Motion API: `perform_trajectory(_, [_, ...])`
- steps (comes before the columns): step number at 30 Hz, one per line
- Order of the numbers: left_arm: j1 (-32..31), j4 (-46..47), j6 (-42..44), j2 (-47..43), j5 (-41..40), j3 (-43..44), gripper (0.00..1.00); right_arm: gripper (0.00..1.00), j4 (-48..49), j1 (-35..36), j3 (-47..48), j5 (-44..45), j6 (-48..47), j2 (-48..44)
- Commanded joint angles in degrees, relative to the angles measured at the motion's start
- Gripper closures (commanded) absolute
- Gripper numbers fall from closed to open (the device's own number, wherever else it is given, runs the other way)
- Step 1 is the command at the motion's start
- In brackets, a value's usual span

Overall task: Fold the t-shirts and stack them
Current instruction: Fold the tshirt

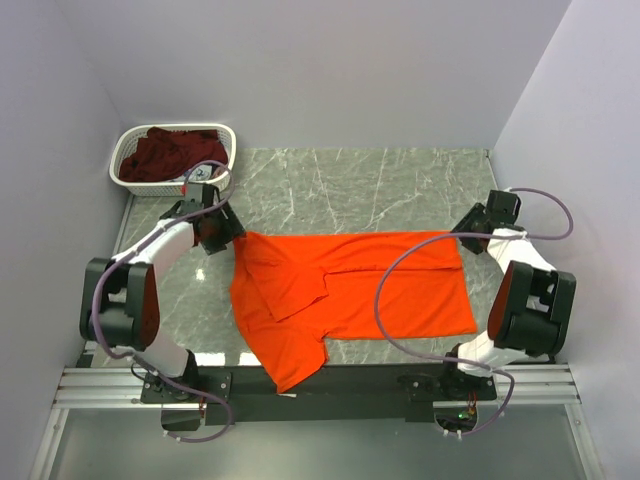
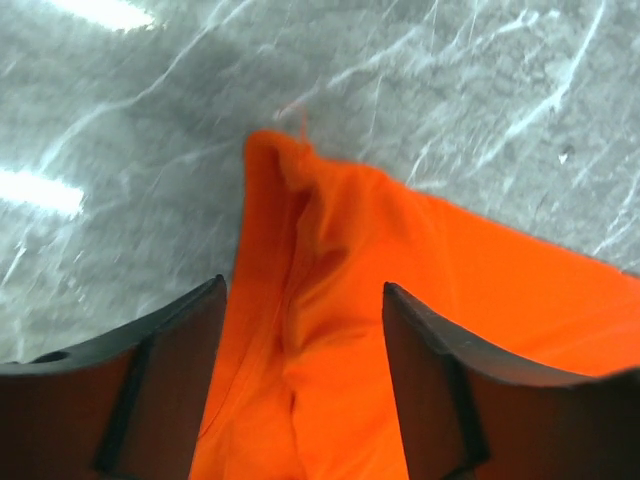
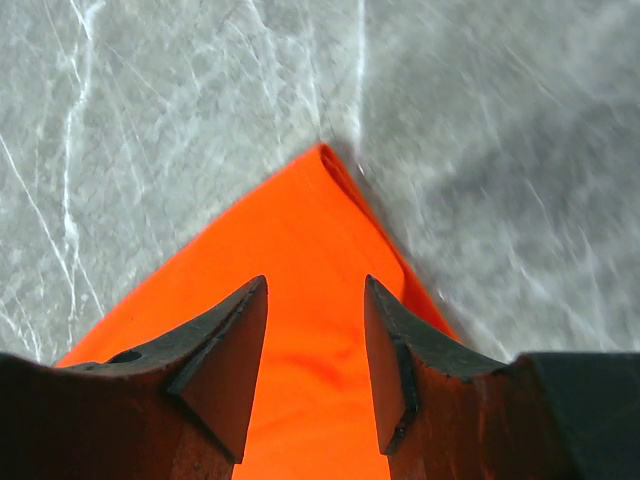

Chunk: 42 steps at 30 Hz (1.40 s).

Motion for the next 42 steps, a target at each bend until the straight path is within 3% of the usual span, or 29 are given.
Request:
perform_trajectory(1, [-0.7,0.7,-0.4,3.3,1.1,4.6,0.33,0.49,1.7,-0.4,3.7,-2.5,-2.3,4.3])
perform_trajectory(4, [-1.0,1.0,-0.3,5.8,1.3,6.1,0.38,0.48,0.7,-0.5,6.3,-3.2,-3.7,8.0])
perform_trajectory(15, [-1.8,0.8,0.2,11.6,0.6,8.0,0.38,0.49,-0.3,-0.8,9.1,-4.6,-5.5,15.1])
perform_trajectory(21, [-1.8,0.4,-0.2,13.6,-1.9,10.2,0.48,0.51,-0.3,-0.8,9.8,-4.5,-5.8,16.6])
perform_trajectory(22, [-1.8,0.1,-0.1,14.0,-2.4,10.5,0.53,0.52,-0.4,-0.9,10.0,-4.3,-5.9,16.7])
perform_trajectory(26, [-1.3,-0.9,0.3,15.5,-3.3,11.7,0.68,0.64,-1.6,-0.8,11.4,-3.5,-6.3,17.7])
perform_trajectory(30, [-0.3,-1.3,0.4,15.8,-6.7,11.0,0.88,0.89,-2.2,-1.0,13.2,-3.1,-6.8,19.1])
perform_trajectory(31, [0.1,-1.5,0.3,15.8,-7.1,11.0,0.91,0.91,-2.2,-1.1,13.5,-3.3,-6.8,19.4])
perform_trajectory(35, [1.0,-2.3,0.2,15.8,-9.1,11.1,0.91,0.99,-2.5,-1.1,15.2,-2.8,-6.5,20.0])
perform_trajectory(42, [2.3,-2.5,-0.7,16.5,-10.4,11.6,0.86,0.99,-3.2,-1.2,17.4,-1.2,-6.7,21.0])
